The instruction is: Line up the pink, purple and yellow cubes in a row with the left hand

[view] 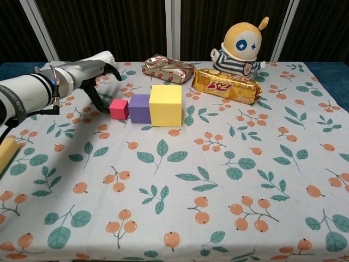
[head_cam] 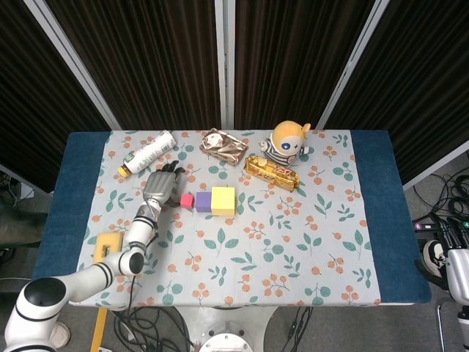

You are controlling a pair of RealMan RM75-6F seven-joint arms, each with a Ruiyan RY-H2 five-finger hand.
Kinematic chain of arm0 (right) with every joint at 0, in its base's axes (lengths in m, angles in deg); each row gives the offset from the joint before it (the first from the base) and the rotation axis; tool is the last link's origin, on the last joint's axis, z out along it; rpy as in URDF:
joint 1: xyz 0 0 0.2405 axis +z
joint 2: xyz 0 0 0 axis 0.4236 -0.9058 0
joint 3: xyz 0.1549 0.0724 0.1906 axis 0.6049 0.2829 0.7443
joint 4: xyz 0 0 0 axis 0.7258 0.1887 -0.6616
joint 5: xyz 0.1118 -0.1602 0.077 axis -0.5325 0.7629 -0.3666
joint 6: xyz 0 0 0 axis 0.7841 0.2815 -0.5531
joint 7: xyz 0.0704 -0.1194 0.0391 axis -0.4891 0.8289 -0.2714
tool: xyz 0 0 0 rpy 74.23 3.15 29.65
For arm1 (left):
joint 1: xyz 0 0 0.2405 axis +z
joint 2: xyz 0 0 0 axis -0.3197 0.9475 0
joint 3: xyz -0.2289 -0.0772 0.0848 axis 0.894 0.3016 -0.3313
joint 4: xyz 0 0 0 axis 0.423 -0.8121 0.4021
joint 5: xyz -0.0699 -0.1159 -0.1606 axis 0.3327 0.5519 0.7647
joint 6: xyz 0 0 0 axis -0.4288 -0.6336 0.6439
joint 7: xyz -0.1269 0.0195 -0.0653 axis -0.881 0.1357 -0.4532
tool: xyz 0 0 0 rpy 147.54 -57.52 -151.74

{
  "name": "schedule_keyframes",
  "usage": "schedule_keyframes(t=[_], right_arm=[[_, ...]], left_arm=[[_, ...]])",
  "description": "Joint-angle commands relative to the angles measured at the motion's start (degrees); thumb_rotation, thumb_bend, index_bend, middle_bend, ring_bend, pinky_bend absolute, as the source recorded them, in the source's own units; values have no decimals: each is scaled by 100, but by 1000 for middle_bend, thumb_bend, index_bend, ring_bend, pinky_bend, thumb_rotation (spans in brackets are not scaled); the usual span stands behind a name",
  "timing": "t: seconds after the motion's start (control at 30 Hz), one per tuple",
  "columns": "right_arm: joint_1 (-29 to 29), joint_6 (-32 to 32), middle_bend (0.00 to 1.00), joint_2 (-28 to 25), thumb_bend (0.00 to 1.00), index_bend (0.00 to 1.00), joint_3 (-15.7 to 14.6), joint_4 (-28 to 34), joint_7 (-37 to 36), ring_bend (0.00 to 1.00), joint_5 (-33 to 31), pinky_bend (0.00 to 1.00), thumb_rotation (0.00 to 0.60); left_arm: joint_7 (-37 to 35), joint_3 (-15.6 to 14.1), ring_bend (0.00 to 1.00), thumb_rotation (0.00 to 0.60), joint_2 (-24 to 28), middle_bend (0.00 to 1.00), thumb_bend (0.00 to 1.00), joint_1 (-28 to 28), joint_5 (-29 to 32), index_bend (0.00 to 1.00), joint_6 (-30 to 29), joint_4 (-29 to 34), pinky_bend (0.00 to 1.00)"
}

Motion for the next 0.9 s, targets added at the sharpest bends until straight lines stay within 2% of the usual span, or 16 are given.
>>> schedule_keyframes(t=[0.03,0.67,0.9], right_arm=[[-1,6,162,-5,104,11,1,9,8,109,-7,232,600],[-11,27,162,10,104,11,3,-31,-38,109,-39,236,600],[22,46,162,22,104,11,17,-63,-94,109,-10,235,600]], left_arm=[[-36,31,119,600,-43,144,159,-29,-44,246,7,-42,252],[27,139,119,600,-111,144,159,-90,24,246,86,-15,252],[89,121,119,600,258,144,159,117,88,246,-84,452,252]])
